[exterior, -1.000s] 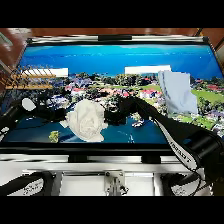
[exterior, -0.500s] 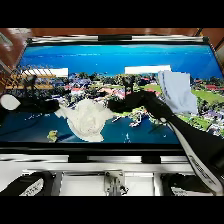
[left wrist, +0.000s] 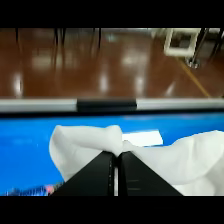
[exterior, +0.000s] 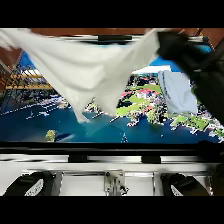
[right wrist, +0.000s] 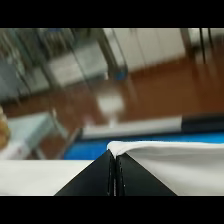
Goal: Fold the shirts.
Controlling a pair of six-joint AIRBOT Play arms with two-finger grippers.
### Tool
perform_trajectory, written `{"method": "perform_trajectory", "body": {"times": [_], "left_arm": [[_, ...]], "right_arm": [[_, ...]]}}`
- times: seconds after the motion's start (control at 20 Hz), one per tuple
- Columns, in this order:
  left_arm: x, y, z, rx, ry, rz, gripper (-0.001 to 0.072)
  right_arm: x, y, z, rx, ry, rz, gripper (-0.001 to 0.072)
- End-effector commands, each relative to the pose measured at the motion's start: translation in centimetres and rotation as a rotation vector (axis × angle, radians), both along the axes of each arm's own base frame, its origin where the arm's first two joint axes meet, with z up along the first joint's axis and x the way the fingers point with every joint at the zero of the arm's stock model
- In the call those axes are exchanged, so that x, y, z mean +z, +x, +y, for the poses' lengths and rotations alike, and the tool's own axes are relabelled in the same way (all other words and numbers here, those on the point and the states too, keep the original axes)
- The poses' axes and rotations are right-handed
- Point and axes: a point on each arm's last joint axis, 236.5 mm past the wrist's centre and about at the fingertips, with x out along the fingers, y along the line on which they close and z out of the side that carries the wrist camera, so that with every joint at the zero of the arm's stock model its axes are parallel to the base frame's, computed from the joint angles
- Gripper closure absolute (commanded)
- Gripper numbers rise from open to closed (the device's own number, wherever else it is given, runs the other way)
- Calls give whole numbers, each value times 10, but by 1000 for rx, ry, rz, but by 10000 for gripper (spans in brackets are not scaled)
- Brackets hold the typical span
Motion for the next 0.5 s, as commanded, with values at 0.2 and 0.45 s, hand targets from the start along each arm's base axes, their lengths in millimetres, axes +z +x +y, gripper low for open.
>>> {"method": "perform_trajectory", "body": {"times": [0.2,0.45], "left_arm": [[96,-60,20,73,-27,-248,673],[124,-48,24,49,-281,-318,674]], "right_arm": [[90,-117,-53,-75,-7,-300,650],[18,-95,-33,-19,-172,-33,650]]}}
